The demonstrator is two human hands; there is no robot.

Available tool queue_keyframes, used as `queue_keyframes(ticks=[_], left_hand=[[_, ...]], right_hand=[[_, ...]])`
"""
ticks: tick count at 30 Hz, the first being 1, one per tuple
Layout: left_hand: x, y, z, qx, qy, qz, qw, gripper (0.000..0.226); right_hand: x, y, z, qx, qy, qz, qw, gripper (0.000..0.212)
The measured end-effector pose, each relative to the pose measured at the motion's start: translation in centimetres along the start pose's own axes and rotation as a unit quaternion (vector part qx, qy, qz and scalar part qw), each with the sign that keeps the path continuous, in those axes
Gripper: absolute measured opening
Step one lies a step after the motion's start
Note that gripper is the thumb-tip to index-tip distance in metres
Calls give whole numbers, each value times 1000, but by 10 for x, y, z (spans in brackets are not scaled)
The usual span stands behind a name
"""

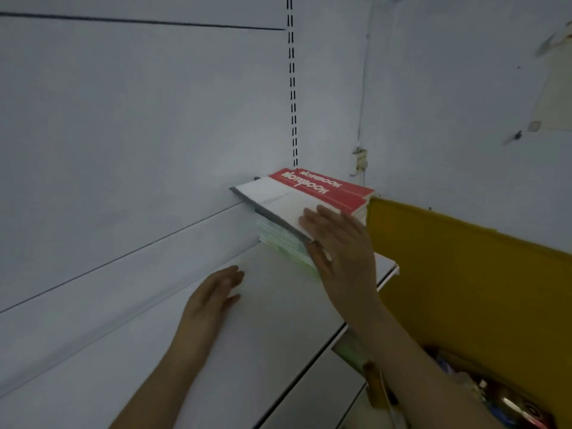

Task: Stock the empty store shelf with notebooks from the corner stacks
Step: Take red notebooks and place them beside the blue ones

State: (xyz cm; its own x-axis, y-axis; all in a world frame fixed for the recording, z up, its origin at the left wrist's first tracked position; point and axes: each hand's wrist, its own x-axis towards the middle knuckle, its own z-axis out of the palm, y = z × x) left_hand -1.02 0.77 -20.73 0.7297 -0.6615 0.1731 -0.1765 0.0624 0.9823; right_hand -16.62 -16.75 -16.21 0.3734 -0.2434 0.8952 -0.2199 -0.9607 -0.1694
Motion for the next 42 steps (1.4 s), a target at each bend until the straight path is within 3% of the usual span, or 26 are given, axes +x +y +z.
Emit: queue_keyframes(ticks=[1, 4, 6, 8, 11, 13, 15, 18, 20, 24, 28, 32, 36, 39, 42], left_hand=[[4, 6, -1, -121, 1, -38, 992, 29], [6, 15, -1, -383, -32, -144, 912, 63], [3, 16, -3, -431, -43, -169, 885, 72], [3, 18, -7, -431, -25, -169, 886, 67], [4, 19, -7, -400, -7, -189, 897, 66], [4, 15, -3, -346, 6, -196, 918, 48], [6, 9, -3, -328, 28, -200, 923, 44], [9, 7, -8, -333, 36, -236, 912, 41], [10, 7, -10, -337, 25, -250, 907, 36], [9, 10, -7, -328, 22, -260, 908, 37], [8, 14, -6, -334, 17, -265, 904, 36], [7, 16, -9, -341, 10, -269, 901, 41], [9, 16, -8, -353, 19, -243, 903, 52], [8, 15, -8, -396, 17, -216, 892, 83], [5, 16, -8, -405, 7, -211, 890, 71]], right_hand=[[-13, -11, 5, 0, -7, -28, 1000, 33], [-51, -40, 31, 19, -67, -131, 989, 30], [-60, -48, 42, 95, -162, -142, 972, 33], [-57, -45, 46, 153, -256, -119, 947, 36], [-56, -39, 45, 157, -314, -115, 929, 37], [-50, -37, 44, 135, -296, -120, 938, 37], [-36, -32, 40, 99, -209, -115, 966, 36], [-3, -14, 25, 35, -32, -22, 999, 42], [18, 5, 15, -9, 17, 41, 999, 48], [31, 30, 14, -66, -47, 123, 989, 55], [25, 26, 13, 2, 4, 92, 996, 36], [8, 0, 7, 29, 42, 22, 998, 36], [-28, -35, 20, 19, 50, -129, 990, 34], [-57, -58, 44, 79, -13, -153, 985, 24], [-63, -69, 50, 143, -155, -153, 965, 26]])
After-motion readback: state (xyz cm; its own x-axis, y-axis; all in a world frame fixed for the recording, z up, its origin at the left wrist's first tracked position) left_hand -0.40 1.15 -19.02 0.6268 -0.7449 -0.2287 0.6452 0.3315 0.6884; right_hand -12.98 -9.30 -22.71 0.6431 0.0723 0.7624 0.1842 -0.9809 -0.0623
